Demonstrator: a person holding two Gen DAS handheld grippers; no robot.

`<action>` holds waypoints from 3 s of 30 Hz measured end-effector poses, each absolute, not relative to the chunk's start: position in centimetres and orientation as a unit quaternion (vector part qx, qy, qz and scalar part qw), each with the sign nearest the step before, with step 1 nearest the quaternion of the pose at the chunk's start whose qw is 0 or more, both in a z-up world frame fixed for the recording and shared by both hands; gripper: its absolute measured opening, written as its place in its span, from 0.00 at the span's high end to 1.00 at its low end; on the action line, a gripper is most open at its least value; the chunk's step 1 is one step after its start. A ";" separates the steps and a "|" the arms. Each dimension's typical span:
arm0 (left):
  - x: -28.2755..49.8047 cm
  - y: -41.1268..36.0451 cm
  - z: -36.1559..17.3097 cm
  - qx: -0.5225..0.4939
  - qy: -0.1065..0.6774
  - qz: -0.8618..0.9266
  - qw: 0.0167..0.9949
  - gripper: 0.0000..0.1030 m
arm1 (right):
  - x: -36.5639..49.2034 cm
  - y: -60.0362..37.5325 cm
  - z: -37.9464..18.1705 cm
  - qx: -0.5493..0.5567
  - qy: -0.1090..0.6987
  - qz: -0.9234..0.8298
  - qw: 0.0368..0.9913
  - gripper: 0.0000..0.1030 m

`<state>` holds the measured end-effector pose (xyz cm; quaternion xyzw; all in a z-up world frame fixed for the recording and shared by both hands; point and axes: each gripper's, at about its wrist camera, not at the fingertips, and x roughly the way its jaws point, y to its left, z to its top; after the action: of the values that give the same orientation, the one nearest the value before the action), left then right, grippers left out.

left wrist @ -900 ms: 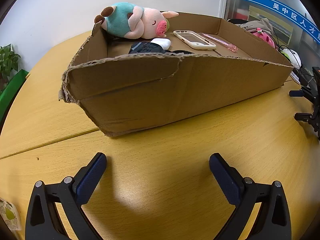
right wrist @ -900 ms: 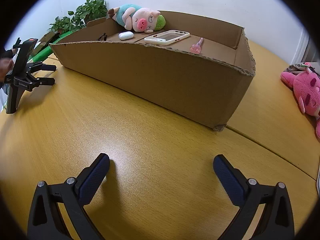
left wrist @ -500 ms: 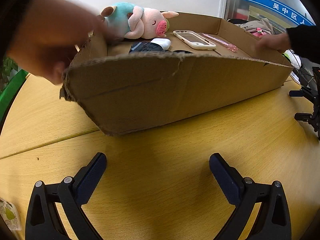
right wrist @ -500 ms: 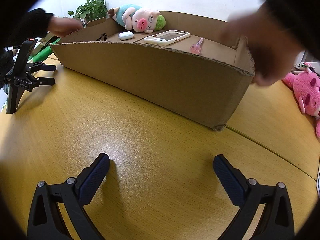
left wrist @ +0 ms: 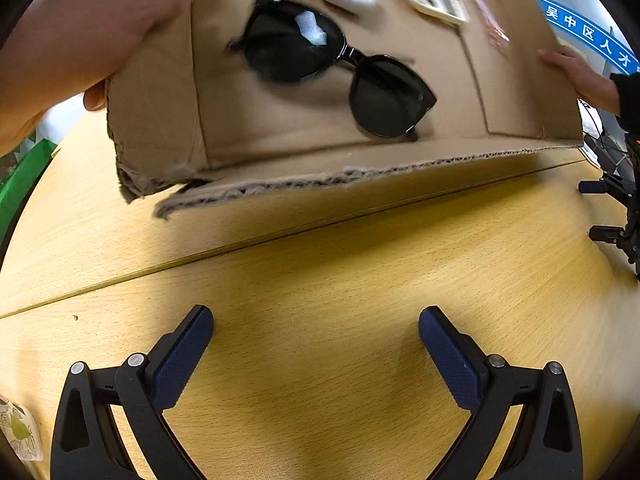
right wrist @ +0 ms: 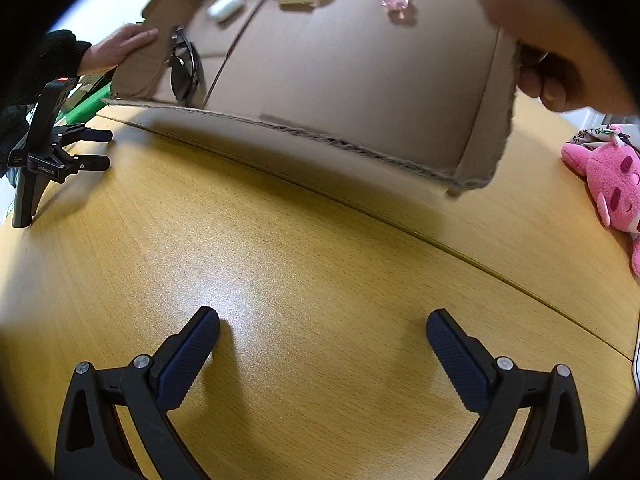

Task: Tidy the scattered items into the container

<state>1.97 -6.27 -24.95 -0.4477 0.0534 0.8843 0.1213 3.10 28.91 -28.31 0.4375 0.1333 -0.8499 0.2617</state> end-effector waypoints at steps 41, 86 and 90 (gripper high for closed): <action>2.2 -6.0 -24.6 -0.448 0.051 0.885 0.119 0.00 | 2.9 29.0 -28.5 0.434 0.135 -0.850 0.265 0.00; 2.4 -5.9 -24.2 -0.448 0.049 0.885 0.114 0.00 | 2.7 29.2 -28.3 0.434 0.135 -0.850 0.268 0.00; 2.4 -5.8 -24.2 -0.448 0.049 0.885 0.114 0.00 | 2.7 29.2 -28.3 0.434 0.135 -0.850 0.268 0.00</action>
<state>2.38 -5.84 -24.25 -0.4482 0.0489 0.8854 0.1136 2.67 29.22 -28.31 0.4335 0.1351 -0.8496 0.2683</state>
